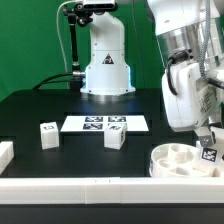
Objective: Assemble stool
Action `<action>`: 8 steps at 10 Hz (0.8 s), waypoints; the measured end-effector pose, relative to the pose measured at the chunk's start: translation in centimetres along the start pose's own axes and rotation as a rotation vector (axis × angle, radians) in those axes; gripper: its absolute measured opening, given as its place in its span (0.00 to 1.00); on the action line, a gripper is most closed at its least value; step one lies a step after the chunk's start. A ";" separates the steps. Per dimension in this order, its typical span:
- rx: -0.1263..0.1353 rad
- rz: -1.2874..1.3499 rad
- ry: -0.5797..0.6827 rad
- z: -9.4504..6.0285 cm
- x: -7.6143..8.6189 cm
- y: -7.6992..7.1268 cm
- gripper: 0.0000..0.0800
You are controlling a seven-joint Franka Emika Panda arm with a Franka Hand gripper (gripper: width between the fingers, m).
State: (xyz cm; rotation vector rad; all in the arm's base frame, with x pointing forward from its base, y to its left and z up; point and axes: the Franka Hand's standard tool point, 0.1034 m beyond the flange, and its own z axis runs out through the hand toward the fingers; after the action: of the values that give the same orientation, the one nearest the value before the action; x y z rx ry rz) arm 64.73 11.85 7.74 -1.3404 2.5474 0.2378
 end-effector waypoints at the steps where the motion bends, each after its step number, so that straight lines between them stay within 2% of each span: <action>1: 0.000 0.011 -0.004 0.0 0.0 0.0 0.43; 2: -0.002 0.012 -0.010 0.1 -0.1 0.1 0.43; 3: -0.003 -0.007 -0.010 0.1 -0.1 0.1 0.53; 4: -0.003 -0.010 -0.010 0.1 -0.1 0.2 0.70; 5: -0.003 -0.017 -0.010 0.1 -0.1 0.1 0.78; 7: 0.011 -0.157 -0.012 -1.5 0.2 -0.4 0.81; 8: 0.022 -0.225 -0.005 -2.2 1.0 -0.8 0.81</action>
Offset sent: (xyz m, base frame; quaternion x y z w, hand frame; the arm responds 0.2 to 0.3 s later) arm 0.0000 0.0000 0.0000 0.0000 0.0000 0.0000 1.0000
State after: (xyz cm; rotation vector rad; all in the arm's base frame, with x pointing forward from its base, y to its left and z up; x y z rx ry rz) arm 64.48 10.01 9.54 -1.5993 2.3612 0.1687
